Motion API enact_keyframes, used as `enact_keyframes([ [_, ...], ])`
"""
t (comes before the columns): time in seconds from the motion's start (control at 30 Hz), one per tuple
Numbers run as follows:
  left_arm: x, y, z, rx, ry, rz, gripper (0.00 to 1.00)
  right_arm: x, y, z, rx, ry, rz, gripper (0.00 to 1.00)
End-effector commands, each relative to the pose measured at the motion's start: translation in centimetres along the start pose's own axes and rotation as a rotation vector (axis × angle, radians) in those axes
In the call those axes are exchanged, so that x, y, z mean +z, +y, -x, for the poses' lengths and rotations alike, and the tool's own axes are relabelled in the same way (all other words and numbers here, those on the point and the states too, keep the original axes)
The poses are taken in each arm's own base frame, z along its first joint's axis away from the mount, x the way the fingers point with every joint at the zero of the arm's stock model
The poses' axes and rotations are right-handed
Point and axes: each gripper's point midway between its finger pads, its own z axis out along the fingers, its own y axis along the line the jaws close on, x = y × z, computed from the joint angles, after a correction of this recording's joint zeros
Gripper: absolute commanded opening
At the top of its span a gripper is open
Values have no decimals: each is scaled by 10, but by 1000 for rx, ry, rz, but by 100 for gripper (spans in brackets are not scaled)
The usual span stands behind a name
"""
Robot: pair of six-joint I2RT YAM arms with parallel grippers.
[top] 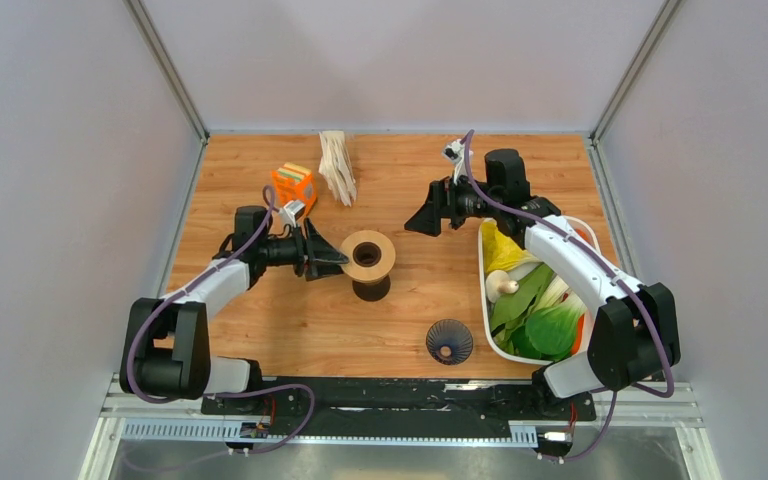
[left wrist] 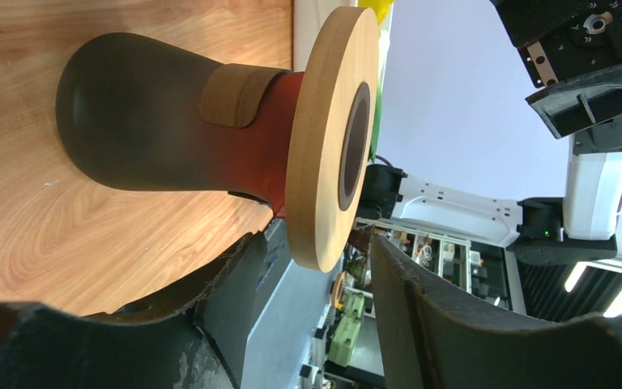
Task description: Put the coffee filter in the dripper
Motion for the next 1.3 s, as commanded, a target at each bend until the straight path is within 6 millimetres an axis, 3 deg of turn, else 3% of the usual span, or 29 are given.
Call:
enact_keyframes([
  [0.0,-4,-7,6,67,-8,10,64,-6,16,23,-92,-43,29,95],
  [0.23,-20,-10,1,133,-9,40,66,-27,22,27,-301,29,2,100],
  [0.37,-48,-15,10,210,-54,75,66,-56,21,-2,-429,179,-48,100],
  [0.53,-77,-37,18,372,-131,118,66,-86,21,-49,-518,312,-53,97],
  [0.73,-97,-72,30,685,-199,183,67,-81,21,-112,-527,500,-3,90],
  [0.83,-106,-80,29,786,-203,227,69,-77,17,-138,-550,573,7,88],
  [0.9,-107,-74,25,790,-200,252,70,-74,9,-150,-560,603,2,87],
  [1.03,-93,-47,10,732,-131,274,61,-70,1,-165,-544,648,9,85],
  [1.2,-67,-33,11,683,-69,298,33,-67,1,-167,-519,658,14,85],
  [1.27,-57,-25,9,665,-36,304,26,-67,1,-167,-509,657,10,85],
])
